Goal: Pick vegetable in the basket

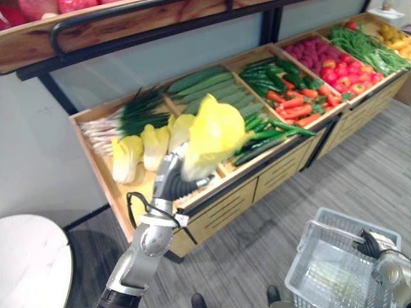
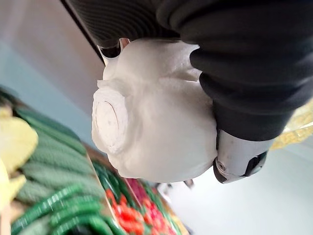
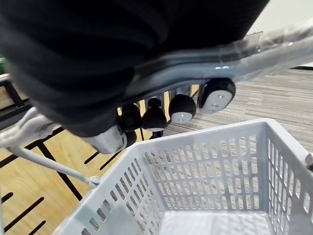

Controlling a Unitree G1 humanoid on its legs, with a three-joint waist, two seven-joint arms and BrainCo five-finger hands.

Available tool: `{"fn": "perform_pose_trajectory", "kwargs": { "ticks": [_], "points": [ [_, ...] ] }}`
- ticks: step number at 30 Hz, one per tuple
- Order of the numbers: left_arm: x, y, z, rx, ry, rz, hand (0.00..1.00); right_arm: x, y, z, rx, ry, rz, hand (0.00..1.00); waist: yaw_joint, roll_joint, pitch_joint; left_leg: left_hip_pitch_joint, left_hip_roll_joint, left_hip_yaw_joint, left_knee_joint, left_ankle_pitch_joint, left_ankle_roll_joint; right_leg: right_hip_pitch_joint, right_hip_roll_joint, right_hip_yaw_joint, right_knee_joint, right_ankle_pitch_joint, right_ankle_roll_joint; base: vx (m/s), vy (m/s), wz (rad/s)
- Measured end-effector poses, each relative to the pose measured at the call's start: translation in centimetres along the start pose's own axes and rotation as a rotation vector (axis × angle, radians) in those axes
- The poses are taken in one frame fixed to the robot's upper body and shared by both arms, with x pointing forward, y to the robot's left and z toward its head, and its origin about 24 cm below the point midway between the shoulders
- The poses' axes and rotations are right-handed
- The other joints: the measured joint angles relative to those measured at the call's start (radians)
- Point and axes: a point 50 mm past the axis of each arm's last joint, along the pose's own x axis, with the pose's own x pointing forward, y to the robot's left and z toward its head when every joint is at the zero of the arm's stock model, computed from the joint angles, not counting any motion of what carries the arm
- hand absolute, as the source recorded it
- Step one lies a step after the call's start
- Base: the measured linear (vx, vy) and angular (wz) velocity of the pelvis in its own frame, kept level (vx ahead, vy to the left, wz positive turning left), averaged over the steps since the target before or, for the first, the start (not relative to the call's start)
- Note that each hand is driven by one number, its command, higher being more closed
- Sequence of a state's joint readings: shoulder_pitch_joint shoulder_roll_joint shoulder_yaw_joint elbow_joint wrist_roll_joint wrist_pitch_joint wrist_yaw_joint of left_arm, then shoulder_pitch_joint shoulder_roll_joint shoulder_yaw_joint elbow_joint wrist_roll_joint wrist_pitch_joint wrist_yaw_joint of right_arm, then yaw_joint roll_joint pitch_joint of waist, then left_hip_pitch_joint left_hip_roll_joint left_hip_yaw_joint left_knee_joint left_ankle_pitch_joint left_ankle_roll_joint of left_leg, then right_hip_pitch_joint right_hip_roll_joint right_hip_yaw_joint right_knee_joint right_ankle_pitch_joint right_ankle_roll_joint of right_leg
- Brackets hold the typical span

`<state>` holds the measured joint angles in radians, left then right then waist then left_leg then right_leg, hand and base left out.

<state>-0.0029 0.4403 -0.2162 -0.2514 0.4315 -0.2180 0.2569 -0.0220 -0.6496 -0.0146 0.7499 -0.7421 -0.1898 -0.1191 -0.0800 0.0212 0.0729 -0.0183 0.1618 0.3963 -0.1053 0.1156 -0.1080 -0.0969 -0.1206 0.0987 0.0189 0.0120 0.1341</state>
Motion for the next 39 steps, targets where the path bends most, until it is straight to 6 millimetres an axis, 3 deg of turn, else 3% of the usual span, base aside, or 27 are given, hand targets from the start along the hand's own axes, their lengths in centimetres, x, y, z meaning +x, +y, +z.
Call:
{"fn": "perform_pose_trajectory", "kwargs": {
  "ticks": [9, 16, 19, 27, 29, 31, 39],
  "points": [
    [-1.6, -5.0, 1.6, -0.193, -0.038, -0.31, 1.0, 0.9, -1.1, 4.1, -0.003, -0.164, -0.025, 1.0, 0.0, 0.004, -0.005, 0.078, 0.034, 0.179, 0.0, -0.026, -0.025, -0.022, 0.04, 0.155, 0.002, 0.027, 0.01, -0.03, -0.017, -0.55],
    [-2.7, -7.7, 3.8, -0.271, -0.12, -0.472, 1.0, 0.6, -2.9, 6.4, 0.033, -0.25, -0.11, 1.0, 0.003, 0.0, -0.037, 0.103, 0.051, 0.282, 0.0, -0.033, -0.034, -0.042, 0.059, 0.18, 0.004, 0.032, 0.019, 0.01, -0.03, -0.28],
    [-2.9, -8.3, 4.6, -0.317, -0.153, -0.524, 1.0, 0.4, -3.5, 8.5, 0.083, -0.314, -0.155, 1.0, 0.006, -0.007, -0.04, 0.124, 0.062, 0.336, 0.001, -0.039, -0.043, -0.058, 0.081, 0.219, 0.019, 0.033, 0.021, 0.05, -0.023, -0.45],
    [-4.4, -8.9, 4.2, -0.287, -0.161, -0.664, 1.0, -0.5, -4.9, 18.1, 0.131, -0.669, -0.186, 1.0, 0.004, -0.002, -0.043, 0.25, 0.12, 0.561, 0.03, -0.075, -0.114, -0.07, 0.197, 0.388, 0.057, 0.045, 0.006, 0.06, -0.001, -0.78],
    [-4.7, -9.1, 4.3, -0.289, -0.168, -0.687, 1.0, -0.8, -5.1, 20.7, 0.083, -0.769, -0.171, 1.0, 0.005, 0.005, -0.043, 0.264, 0.173, 0.621, 0.145, -0.129, -0.128, -0.071, 0.229, 0.434, 0.068, 0.051, -0.002, 0.06, 0.002, -0.77],
    [-5.0, -9.3, 4.5, -0.292, -0.188, -0.72, 1.0, -1.1, -5.0, 22.0, 0.046, -0.826, -0.146, 1.0, 0.006, 0.02, -0.044, 0.281, 0.197, 0.672, 0.192, -0.156, -0.14, -0.071, 0.251, 0.46, 0.077, 0.054, -0.006, 0.02, 0.019, -0.67],
    [-6.2, -11.1, 4.2, -0.291, -0.191, -0.869, 1.0, -1.5, -4.2, 22.9, -0.036, -0.886, -0.087, 1.0, -0.001, 0.035, -0.038, 0.318, 0.227, 0.762, 0.289, -0.225, -0.152, -0.066, 0.274, 0.523, 0.086, 0.054, -0.006, -0.08, 0.041, -0.32]
  ]
}}
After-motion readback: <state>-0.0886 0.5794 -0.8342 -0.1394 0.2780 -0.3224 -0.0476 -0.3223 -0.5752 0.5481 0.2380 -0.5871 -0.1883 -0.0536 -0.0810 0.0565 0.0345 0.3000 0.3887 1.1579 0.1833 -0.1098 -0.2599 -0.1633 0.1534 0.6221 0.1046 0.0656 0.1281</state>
